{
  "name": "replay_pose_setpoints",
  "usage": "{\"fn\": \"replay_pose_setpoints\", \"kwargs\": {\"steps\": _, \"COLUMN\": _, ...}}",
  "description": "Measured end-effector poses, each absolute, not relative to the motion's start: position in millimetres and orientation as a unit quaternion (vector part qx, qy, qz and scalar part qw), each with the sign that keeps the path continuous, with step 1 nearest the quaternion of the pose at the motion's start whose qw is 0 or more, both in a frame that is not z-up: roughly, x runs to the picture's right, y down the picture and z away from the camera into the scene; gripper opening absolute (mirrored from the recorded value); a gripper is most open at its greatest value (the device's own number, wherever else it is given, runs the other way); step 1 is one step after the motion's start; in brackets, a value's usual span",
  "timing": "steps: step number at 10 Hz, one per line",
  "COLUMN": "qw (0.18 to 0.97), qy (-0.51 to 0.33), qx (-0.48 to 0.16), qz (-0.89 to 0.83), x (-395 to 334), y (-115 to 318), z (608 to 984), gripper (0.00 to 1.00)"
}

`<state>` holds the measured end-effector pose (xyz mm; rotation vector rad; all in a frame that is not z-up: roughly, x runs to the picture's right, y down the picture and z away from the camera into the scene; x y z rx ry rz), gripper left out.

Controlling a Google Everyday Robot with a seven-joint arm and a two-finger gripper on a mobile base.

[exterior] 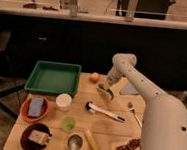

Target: Place pepper in table surface

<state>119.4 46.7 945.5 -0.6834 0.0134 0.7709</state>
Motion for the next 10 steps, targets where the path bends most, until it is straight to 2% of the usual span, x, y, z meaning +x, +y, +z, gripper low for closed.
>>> {"fn": "replay_pose_setpoints", "kwargs": {"steps": 5, "qw": 0.871, "qy": 0.006, "qx": -0.327, "qz": 0.367, "x": 117.3, "y": 46.6, "z": 946.0, "gripper": 0.68}}
{"fn": "replay_pose_setpoints", "kwargs": {"steps": 6, "qw": 0.871, "qy": 0.006, "qx": -0.327, "qz": 0.367, "x": 117.6, "y": 46.7, "z": 945.9, "gripper": 0.75}}
{"fn": "replay_pose_setpoints", "kwargs": {"steps": 7, "qw": 0.871, "qy": 0.006, "qx": -0.327, "qz": 0.367, "x": 117.6, "y": 46.7, "z": 945.9, "gripper": 0.80}}
{"fn": "replay_pose_setpoints", "kwargs": {"steps": 10, "qw": 0.871, "qy": 0.006, "qx": -0.327, "qz": 0.367, "x": 117.4, "y": 46.8, "z": 946.0, "gripper": 0.80}}
